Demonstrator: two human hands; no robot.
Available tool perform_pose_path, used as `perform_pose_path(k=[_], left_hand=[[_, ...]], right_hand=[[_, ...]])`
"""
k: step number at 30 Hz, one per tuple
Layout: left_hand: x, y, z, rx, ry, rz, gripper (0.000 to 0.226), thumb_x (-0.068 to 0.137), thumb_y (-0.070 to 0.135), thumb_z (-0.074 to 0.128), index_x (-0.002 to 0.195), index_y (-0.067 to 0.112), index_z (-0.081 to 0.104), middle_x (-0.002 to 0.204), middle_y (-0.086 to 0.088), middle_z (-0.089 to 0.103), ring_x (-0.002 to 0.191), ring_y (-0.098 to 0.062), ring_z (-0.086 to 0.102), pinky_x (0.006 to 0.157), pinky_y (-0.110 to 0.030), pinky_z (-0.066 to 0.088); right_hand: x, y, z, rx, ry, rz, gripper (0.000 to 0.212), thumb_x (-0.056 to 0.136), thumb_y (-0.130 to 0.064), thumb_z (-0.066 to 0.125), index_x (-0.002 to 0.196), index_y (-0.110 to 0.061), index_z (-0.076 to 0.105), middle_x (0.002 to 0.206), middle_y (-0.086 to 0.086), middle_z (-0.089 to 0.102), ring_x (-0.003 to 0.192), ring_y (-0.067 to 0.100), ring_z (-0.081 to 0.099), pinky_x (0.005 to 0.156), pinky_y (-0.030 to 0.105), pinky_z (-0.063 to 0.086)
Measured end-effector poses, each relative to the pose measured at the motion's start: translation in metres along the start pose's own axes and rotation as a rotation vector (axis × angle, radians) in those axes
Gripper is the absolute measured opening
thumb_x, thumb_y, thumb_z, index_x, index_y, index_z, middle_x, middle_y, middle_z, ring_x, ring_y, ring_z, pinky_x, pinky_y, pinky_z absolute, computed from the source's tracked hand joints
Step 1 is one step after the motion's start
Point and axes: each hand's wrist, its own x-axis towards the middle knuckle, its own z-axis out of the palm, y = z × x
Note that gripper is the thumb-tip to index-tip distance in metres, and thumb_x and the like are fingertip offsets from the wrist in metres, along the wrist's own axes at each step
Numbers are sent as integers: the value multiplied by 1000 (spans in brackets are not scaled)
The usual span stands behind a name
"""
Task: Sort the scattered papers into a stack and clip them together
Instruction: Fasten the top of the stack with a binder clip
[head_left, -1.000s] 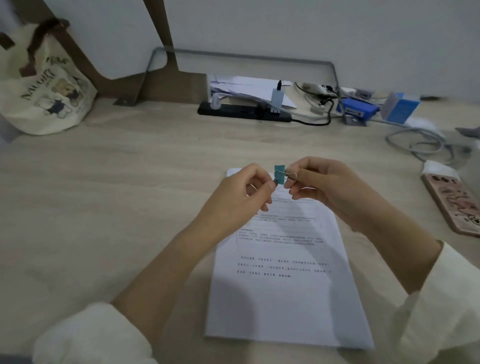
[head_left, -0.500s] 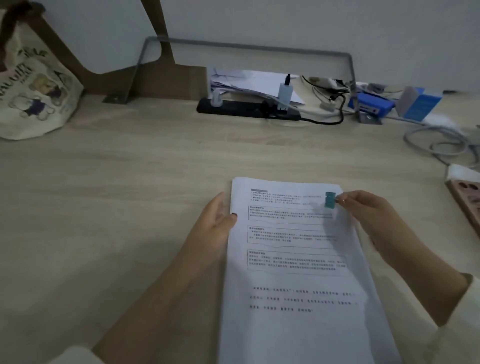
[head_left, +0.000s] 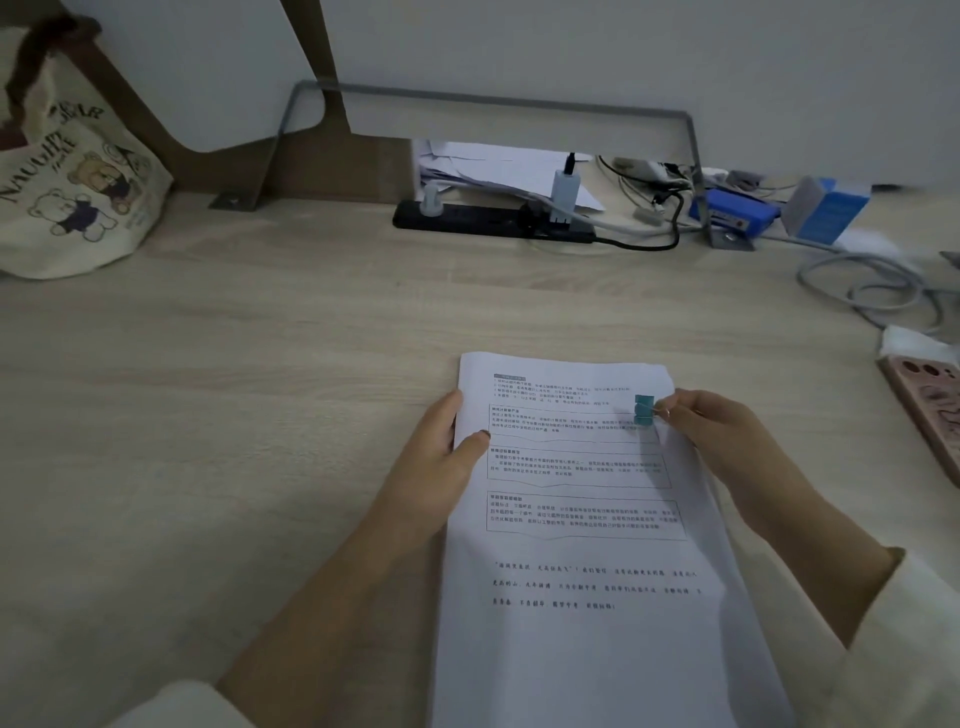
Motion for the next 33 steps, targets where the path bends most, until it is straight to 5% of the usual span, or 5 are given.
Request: perform_pose_path(k=[9,15,25,30,33], left_hand=[[-1,9,-3,224,157,117,47,92,19,53,137,25,38,128,29,29,133,0,26,109,-22,23],[0,43,10,230,-175,168,12,89,29,56,100,29,62,96,12,68,90,0,64,81,-17,49],[11,43,8,139,-137,206,12,93,18,51,86,15,61,72,10,66,67,0,61,65,-16,49],[23,38,7,196,-123,148,12,92,23,52,88,20,62,82,13,65,76,1,60,72,-20,47],[40,34,-5,717,-11,267,24,94,35,46,112,25,57,118,16,53,107,0,49,84,-21,37]], right_hand=[[-8,-16,-12,-3,62,-107,14,92,-17,51,87,-11,63,86,-7,60,71,5,52,58,20,35],[-30,-53,-6,-22,-469,-149,12,87,-12,59,80,-7,68,69,-1,67,59,4,59,60,14,53],[-23,-57,1,215,-605,-53,40,78,-34,62,102,-2,67,88,6,69,79,16,68,72,22,57],[-9,-59,6,166,-623,-50,36,76,-33,63,100,-7,69,97,5,75,91,14,71,77,18,56],[6,-57,8,130,-619,-15,36,75,-35,63,98,-9,71,98,4,75,91,14,71,78,17,56]])
